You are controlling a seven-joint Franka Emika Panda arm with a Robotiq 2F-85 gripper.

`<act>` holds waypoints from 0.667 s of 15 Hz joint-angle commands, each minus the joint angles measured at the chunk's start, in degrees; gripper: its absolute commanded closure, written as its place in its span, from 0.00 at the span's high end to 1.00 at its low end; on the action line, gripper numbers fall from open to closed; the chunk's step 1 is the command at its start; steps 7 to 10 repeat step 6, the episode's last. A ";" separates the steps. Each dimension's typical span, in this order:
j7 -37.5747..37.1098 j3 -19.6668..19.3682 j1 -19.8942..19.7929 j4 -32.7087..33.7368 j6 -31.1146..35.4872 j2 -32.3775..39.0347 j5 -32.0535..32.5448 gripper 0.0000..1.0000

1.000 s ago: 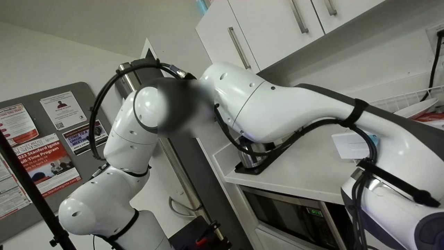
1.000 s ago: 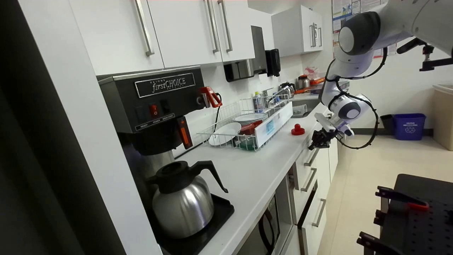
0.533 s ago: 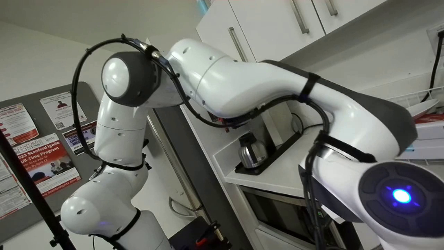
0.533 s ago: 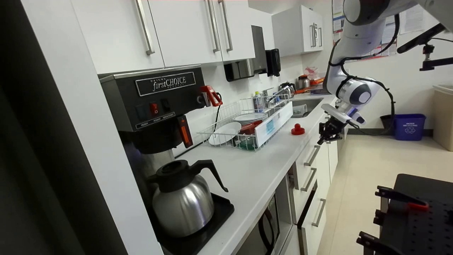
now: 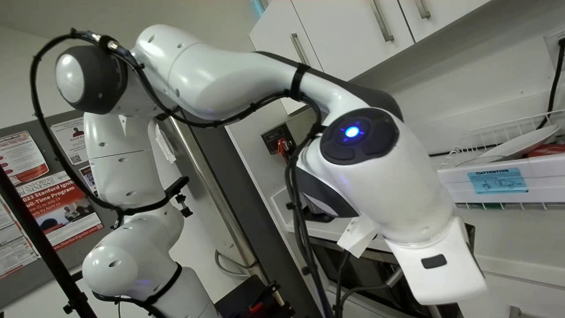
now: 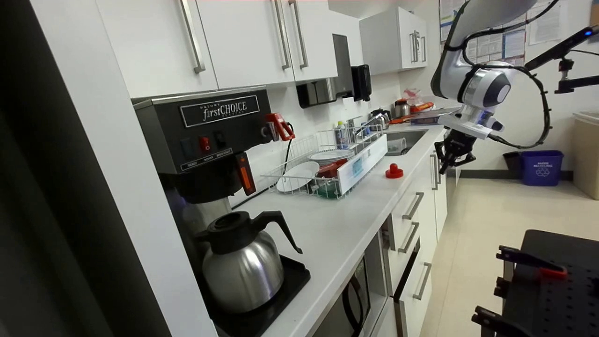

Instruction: Close the top drawer

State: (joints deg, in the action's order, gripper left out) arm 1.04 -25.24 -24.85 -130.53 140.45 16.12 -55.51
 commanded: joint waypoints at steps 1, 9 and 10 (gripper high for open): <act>-1.50 -0.82 1.43 -8.64 5.17 -11.04 7.47 0.00; -3.72 -0.28 0.31 -13.04 7.12 -17.68 14.98 0.00; -3.72 -0.28 0.31 -13.04 7.12 -17.68 14.98 0.00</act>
